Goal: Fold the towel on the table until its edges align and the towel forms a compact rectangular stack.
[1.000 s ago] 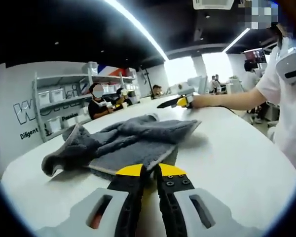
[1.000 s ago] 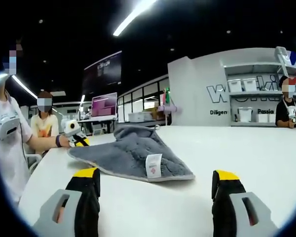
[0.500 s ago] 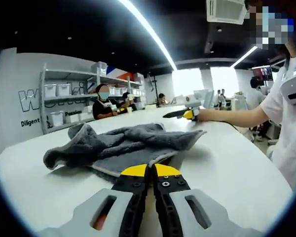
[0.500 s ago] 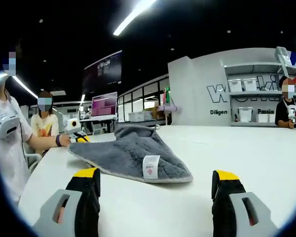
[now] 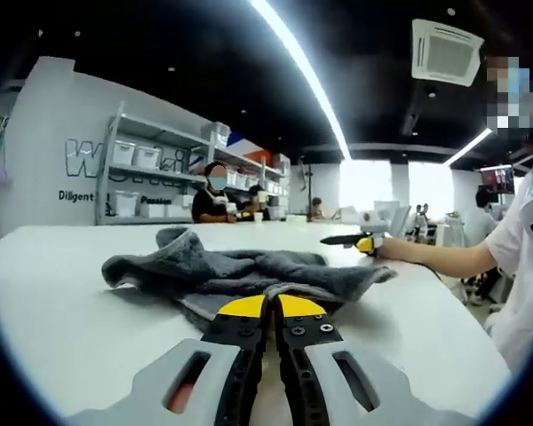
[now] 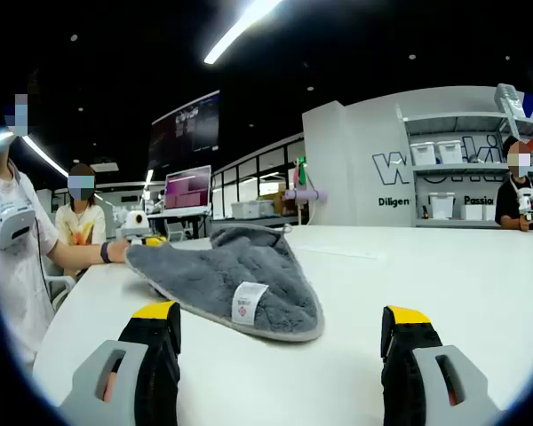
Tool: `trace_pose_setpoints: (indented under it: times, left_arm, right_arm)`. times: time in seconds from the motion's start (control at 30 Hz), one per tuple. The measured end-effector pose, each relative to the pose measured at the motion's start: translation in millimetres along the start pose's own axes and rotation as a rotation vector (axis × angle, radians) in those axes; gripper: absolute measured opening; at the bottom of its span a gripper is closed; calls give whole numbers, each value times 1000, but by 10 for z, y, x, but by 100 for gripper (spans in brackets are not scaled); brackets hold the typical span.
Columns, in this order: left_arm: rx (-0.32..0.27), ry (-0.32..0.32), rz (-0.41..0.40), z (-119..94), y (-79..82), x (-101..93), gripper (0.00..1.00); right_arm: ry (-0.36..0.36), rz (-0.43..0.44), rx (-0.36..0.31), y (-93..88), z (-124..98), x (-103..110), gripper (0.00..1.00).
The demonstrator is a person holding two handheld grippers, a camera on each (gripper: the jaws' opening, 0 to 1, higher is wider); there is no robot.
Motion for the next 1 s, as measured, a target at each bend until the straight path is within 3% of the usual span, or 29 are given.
trace_pose_setpoints:
  times: [0.2,0.37,1.0]
  left_arm:
    - [-56,102,-70,-94,81,238,3]
    - [-83,145,-100,-140,114,354,3]
    - [-91,134,-124,-92,92,306,4]
  right_arm:
    - [0,-1,2,-3,32,30,95]
    - [0,-1,4,-7,57,44,95]
    - [1,-3,12,-28,46,-39,95]
Point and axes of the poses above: the point that each gripper's makers call its tool centre point, and the gripper's own axes: z roughly forward along the fingers, x roughly to its left, y roughly out of its top, the point moved 5 cm from there along -z, roughly backward along the fingers, and after that the axes turned 10 degrees about -x, right-handed, at the moved point
